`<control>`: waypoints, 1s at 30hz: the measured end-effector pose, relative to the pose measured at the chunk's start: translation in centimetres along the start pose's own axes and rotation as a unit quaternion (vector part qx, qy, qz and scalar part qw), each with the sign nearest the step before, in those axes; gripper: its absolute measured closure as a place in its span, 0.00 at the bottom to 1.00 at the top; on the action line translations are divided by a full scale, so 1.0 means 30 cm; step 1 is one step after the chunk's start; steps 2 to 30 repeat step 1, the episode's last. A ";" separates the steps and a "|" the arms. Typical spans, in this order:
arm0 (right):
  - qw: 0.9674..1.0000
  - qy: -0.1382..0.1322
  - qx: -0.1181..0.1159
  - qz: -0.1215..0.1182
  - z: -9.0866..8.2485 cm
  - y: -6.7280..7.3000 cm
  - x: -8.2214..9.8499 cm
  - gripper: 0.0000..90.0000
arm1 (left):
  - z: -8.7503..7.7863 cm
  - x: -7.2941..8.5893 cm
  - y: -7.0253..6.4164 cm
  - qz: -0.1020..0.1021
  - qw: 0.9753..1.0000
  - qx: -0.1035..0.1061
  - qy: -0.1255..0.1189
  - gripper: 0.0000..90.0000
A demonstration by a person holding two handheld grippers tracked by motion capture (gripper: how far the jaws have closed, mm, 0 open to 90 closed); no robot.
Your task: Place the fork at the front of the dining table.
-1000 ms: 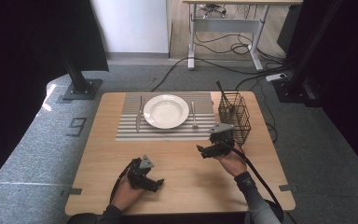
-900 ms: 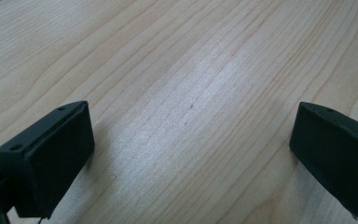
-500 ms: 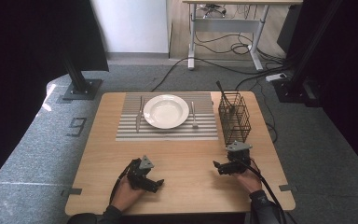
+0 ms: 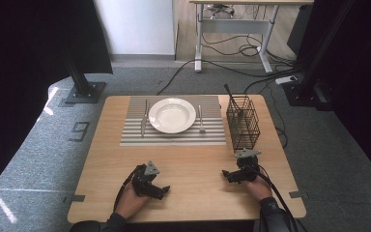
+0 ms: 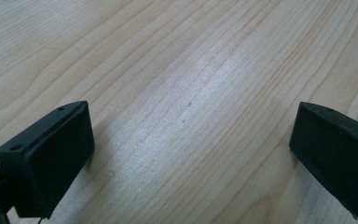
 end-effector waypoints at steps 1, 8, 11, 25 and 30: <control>1.000 0.000 0.000 0.000 0.000 0.000 0.000 0.00 | 0.000 0.000 0.000 0.000 1.000 0.000 0.000 0.00; 1.000 0.000 0.000 0.000 0.000 0.000 0.000 0.00 | 0.000 0.000 0.000 0.000 1.000 0.000 0.000 0.00; 1.000 0.000 0.000 0.000 0.000 0.000 0.000 0.00 | 0.000 0.000 0.000 0.000 1.000 0.000 0.000 0.00; 1.000 0.000 0.000 0.000 0.000 0.000 0.000 0.00 | 0.000 0.000 0.000 0.000 1.000 0.000 0.000 0.00; 1.000 0.000 0.000 0.000 0.000 0.000 0.000 0.00 | 0.000 0.000 0.000 0.000 1.000 0.000 0.000 0.00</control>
Point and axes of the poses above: each handheld gripper's, and its own axes: z roughly forward along the jaws, x roughly out of its underside, y roughly to its left, the point moved 10 cm from there along z, roughly forward along the jaws, and after that the axes turned 8 degrees about x, right-handed, at the moved point
